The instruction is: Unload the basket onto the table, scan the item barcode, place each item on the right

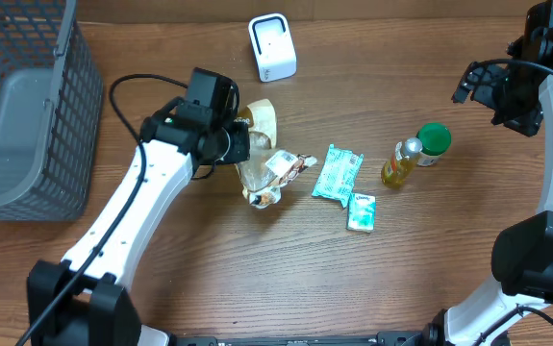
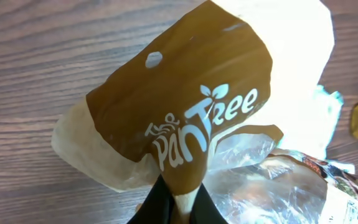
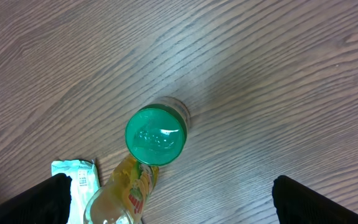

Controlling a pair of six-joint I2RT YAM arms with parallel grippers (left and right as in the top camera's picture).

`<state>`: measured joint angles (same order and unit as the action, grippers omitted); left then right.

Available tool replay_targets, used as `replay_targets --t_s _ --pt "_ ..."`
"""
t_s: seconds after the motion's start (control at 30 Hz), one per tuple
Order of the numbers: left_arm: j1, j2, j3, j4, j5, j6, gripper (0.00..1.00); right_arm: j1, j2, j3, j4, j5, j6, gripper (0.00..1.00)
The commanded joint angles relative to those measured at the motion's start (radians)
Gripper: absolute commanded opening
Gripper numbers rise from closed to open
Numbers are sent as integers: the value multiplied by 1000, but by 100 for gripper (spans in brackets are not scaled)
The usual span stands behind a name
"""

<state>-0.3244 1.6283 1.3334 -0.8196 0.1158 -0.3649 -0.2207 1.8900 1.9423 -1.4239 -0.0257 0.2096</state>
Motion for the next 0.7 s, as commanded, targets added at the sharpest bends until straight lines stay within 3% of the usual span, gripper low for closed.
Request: replay_targets --t_s 0.0,0.53,0.67 --pt "5 -23 6 -5 -14 -55 4 0 -16 0 4 6 6 100" --pt "5 -21 6 -59 -17 -71 4 0 -16 0 4 6 6 100" --pt "5 -20 5 -78 -74 -165 4 0 -16 0 4 6 6 100"
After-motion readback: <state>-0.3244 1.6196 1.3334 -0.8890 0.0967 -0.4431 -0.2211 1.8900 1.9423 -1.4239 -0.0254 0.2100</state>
